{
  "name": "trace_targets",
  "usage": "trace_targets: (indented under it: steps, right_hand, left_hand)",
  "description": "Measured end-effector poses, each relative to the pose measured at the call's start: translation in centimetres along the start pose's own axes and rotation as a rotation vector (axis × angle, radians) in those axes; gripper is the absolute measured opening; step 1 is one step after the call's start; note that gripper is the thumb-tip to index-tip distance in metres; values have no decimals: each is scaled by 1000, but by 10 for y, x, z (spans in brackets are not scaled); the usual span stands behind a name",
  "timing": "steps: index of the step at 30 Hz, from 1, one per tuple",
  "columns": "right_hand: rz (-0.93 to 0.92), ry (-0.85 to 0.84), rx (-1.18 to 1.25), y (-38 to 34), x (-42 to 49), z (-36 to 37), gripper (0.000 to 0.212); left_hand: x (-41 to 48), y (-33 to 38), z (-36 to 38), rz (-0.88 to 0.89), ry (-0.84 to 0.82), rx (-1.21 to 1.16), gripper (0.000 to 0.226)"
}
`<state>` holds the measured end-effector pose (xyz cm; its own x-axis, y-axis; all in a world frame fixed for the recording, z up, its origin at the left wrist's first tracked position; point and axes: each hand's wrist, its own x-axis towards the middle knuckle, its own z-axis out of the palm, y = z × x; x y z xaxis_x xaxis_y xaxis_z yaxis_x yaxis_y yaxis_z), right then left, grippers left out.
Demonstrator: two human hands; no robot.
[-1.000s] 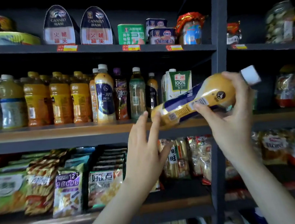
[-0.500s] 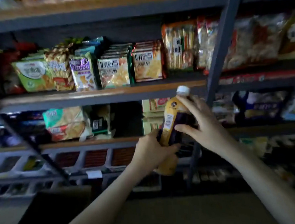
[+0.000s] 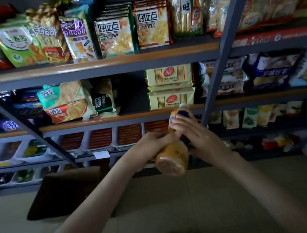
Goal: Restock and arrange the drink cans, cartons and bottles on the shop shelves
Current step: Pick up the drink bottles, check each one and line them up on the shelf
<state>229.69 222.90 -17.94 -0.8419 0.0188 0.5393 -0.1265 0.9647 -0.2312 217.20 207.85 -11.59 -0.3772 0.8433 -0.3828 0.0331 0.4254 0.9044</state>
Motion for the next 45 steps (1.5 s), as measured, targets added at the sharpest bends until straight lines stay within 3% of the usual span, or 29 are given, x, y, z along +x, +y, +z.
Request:
trace_targets:
  steps: [4,7,9,11,15,18,20,23,26,28,30,31,34,39,41,43,45]
  right_hand:
    - [495,171,381,-18,14,-8,50]
    - [767,263,453,-20,22,-13,39]
    - [853,315,573,-21,24,-18,28]
    - [891,367,773,-26,27,-25,16]
    - [993,474,1195,-35,32,-29,14]
    - [1035,510,1342,-35,31,-27,11]
    - [1039,419,1393,-35,29,-27,21]
    - [1100,150,1172,-27,24,-29,50]
    - [1066,-149,464,-24,19,-31,77]
    - [855,-32,-40,-21,10,-27,76]
    - [513,73,-301,-19,5,-20,75]
    - [369,41,-355,-19,6,-16,80]
    - [134,24,-362,-17,14,-5,77]
    - [133,110,-279,-15,17,3,74]
    - [297,175,-45,-17,18,3,66]
    - [607,263,305,-23,25,-2,52]
    - [838,344,669,-26,33,-8,41]
  left_hand:
    - [-6,1,-12,96,1,-120,64]
    - [4,-13,-8,315,75,250,58]
    - [13,-26,-5,472,150,477,56]
    - [19,-36,-1,537,160,555,70]
    - [24,-46,6,486,199,471,87]
    - [22,-44,10,555,305,382,74]
    - [21,-45,11,601,354,340,66]
    - [18,-47,10,591,400,276,60]
    - [16,-47,7,535,444,260,56]
    - [17,-46,4,493,452,260,55]
    - [17,-43,-1,455,466,272,56]
    - [17,-40,-4,448,471,286,59]
    - [13,-31,-8,466,438,373,65]
    - [1,-7,-29,428,316,504,66]
    - [-5,1,-38,430,175,294,63]
    - [-8,3,-38,450,47,16,59]
    - [-3,-6,-31,492,52,83,67]
